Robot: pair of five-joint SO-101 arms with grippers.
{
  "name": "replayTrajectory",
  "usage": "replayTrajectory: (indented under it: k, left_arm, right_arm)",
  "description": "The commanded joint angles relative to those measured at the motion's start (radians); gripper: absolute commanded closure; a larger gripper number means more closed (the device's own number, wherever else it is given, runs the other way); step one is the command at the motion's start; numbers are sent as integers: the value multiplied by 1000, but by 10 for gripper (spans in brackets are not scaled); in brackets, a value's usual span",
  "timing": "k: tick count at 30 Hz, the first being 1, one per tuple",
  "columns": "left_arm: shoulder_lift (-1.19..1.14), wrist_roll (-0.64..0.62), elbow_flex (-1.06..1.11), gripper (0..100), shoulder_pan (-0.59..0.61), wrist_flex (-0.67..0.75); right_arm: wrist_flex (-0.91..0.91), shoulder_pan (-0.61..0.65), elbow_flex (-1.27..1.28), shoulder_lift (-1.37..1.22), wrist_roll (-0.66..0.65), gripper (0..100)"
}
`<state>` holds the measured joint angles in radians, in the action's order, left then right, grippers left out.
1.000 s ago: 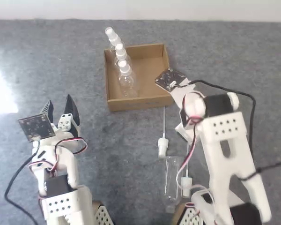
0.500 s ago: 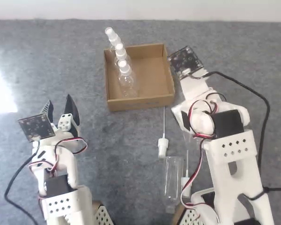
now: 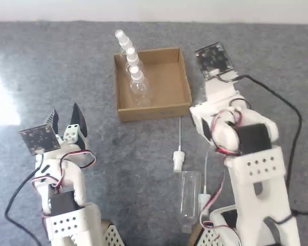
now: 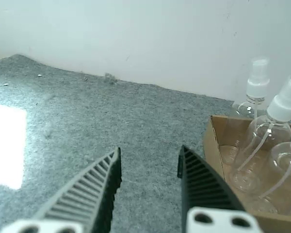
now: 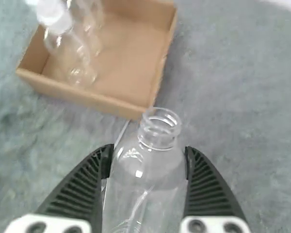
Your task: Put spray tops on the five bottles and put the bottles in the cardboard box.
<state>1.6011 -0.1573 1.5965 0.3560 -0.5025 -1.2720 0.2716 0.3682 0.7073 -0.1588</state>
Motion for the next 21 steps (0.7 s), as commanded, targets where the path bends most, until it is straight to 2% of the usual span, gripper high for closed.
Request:
replayTrajectory:
  k: [1,6,12,16,21]
  left_arm:
    - [-6,8,-13,816,6,28]
    - [-6,8,-13,816,0,28]
    - [-6,6,-18,815,-3,21]
    - [-6,5,-33,814,-3,12]
    - [-6,5,-142,775,-98,-206]
  right_arm:
    - [107,-42,98,137,12,932]
    - [278,-53,307,263,12,932]
    - [360,-59,437,346,12,932]
    - [433,-136,508,404,49,932]
    - [539,-223,617,470,170,929]
